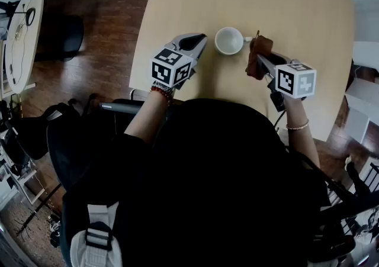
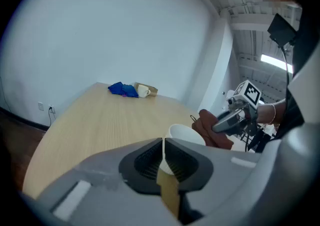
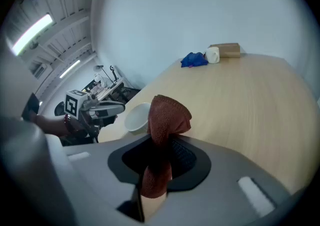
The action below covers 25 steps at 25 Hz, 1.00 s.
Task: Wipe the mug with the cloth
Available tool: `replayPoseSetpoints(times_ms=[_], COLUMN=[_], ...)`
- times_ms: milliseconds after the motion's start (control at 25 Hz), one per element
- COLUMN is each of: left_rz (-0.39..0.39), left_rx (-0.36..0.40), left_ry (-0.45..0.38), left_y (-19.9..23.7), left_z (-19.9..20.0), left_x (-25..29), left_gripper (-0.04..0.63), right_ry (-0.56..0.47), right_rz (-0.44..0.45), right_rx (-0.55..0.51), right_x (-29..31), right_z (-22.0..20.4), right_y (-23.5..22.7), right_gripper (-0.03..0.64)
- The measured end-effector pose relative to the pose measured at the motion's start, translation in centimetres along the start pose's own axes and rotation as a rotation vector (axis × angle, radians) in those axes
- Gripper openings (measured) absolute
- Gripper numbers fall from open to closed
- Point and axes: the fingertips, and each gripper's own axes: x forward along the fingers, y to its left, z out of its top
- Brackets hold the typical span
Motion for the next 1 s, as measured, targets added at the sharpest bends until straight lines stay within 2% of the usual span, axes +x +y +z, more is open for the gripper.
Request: replayPoseSetpoints(times_ms=[160,560,1000], left_rz=[-0.008,-0.028,-0.083], left_rx=[-0.025,-0.069,-0.028], left_ry=[0.001,0.073,0.121], left_y=[0.0,2.0,1.0], left_z=[-0.3,-2.7,-3.2], left_x=[0.7,0.9,2.4], left_gripper=[0.006,0.006,0.006], right_ry=[0.036,0.061,0.160], right_rz=[-0.009,-0.030,-0.082], right_rx=[-0.052,-0.037,-0.072], right_x=[2.6,6.1,9.0], right_z=[0.0,-1.1,-4.1], right_y=[1.2,0.7,-0.8], right_gripper=[0.081,0.080,0.080])
